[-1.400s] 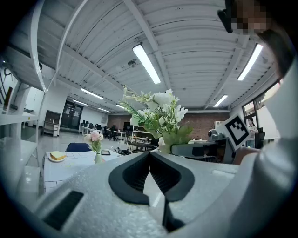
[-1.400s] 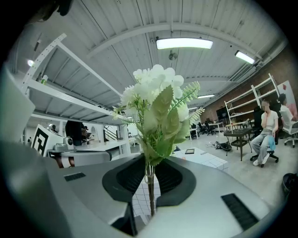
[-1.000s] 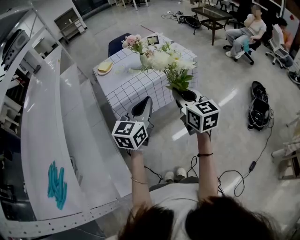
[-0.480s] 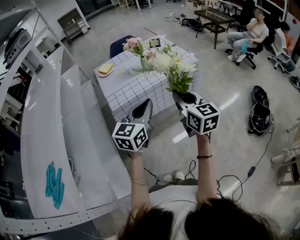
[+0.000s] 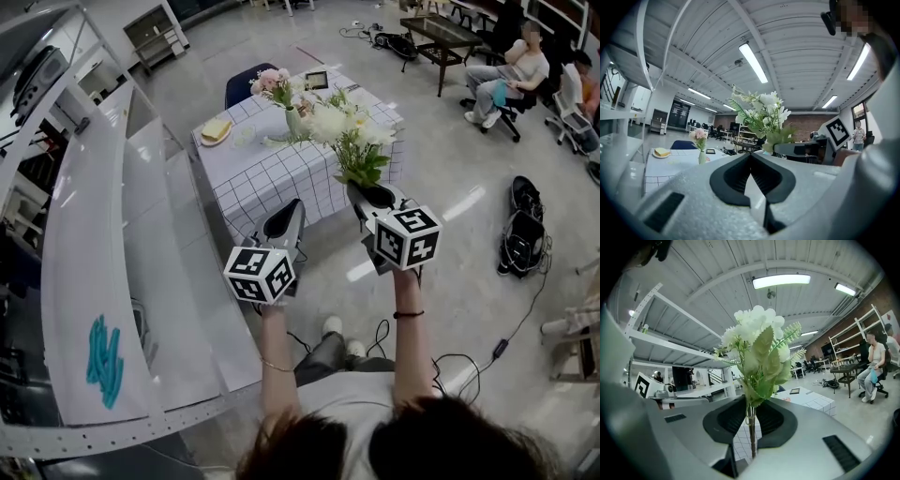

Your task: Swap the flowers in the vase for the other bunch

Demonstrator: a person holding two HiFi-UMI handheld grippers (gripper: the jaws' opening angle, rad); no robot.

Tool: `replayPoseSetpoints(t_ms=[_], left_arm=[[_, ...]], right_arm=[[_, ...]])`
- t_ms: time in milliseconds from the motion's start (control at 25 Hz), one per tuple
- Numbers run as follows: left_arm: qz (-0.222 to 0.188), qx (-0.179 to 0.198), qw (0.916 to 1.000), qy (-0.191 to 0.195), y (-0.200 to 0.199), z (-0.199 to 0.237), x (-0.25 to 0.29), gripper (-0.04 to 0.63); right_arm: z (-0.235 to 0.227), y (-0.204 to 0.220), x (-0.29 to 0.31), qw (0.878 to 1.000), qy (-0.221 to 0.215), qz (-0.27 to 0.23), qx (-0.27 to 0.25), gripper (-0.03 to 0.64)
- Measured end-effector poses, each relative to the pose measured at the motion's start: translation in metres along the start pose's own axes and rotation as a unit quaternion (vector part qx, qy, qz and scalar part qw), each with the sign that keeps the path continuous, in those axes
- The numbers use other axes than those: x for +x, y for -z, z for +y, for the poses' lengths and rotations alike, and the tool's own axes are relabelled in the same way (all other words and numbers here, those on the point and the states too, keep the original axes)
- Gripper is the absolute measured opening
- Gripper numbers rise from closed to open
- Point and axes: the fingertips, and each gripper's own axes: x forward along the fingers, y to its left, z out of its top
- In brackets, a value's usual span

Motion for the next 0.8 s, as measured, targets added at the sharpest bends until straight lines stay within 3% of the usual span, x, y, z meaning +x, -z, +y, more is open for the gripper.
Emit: replayPoseSetpoints(t_ms=[360,800], left_arm=[[0.006,-0.013,0.9999,-0.004,0.008,0.033,0.019,0.011],[0.015,-0.014,0.9997,0.014,0.002,0.091,0.083,0.011]], right_arm=[[-0.012,0.009,0.038,1.000,-0.009,0.017,-0.005,0.064],[-0.051,0.007,0.108,1.000,0.003,0.025,-0.002,0.064]])
